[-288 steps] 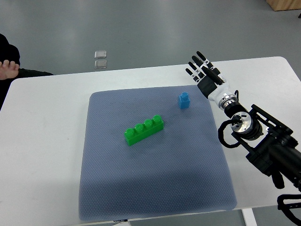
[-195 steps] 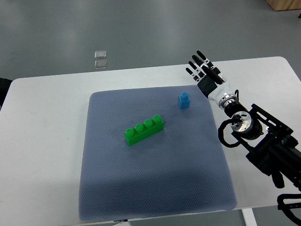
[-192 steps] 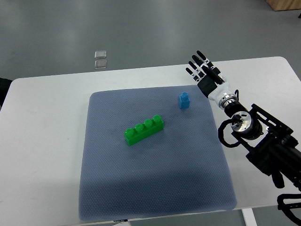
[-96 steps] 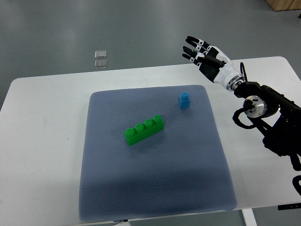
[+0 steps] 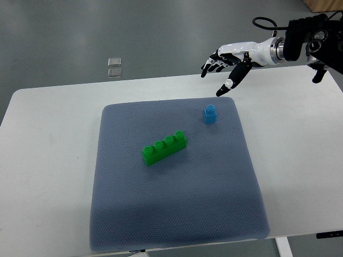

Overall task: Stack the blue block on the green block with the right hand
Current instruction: 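Move the right hand over the small blue block and lower it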

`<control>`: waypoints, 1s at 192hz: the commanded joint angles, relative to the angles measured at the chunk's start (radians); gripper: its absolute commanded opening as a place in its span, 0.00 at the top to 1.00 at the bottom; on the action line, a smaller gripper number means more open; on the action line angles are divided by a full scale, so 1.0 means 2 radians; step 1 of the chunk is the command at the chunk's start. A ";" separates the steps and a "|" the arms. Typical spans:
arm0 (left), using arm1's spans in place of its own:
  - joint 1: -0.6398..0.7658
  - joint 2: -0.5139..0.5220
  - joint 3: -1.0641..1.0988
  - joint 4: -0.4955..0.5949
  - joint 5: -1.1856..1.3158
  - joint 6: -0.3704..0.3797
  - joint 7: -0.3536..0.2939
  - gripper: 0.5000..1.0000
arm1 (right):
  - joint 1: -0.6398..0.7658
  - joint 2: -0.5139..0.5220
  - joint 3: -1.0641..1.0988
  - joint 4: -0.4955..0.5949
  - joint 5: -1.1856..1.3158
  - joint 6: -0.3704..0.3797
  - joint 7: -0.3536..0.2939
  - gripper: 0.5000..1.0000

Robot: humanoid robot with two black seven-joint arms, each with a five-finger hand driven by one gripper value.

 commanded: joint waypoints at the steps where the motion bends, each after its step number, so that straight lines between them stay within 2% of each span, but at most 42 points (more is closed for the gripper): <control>1: 0.000 0.000 0.000 0.000 0.001 0.000 -0.001 0.00 | 0.033 0.004 -0.041 0.001 -0.010 0.001 -0.008 0.14; 39: 0.000 0.000 -0.002 0.001 -0.001 0.000 -0.001 0.00 | 0.017 0.035 -0.059 -0.007 -0.016 0.001 -0.009 0.14; 58: 0.000 0.000 -0.002 0.001 -0.001 0.000 -0.001 0.00 | 0.010 0.055 -0.059 -0.034 -0.019 0.000 -0.013 0.14; 87: 0.000 0.000 -0.001 0.000 -0.001 0.000 -0.001 0.00 | 0.000 0.101 -0.068 -0.064 -0.020 -0.030 -0.026 0.14; 127: 0.000 0.000 -0.002 0.001 -0.001 0.000 -0.001 0.00 | -0.005 0.123 -0.108 -0.094 -0.020 -0.075 -0.027 0.14; 148: 0.000 0.000 -0.002 0.003 -0.001 0.000 -0.001 0.00 | -0.004 0.147 -0.122 -0.111 -0.020 -0.082 -0.027 0.14; 192: 0.000 0.000 -0.002 0.003 -0.001 0.000 -0.001 0.00 | -0.015 0.150 -0.121 -0.119 -0.020 -0.087 -0.026 0.15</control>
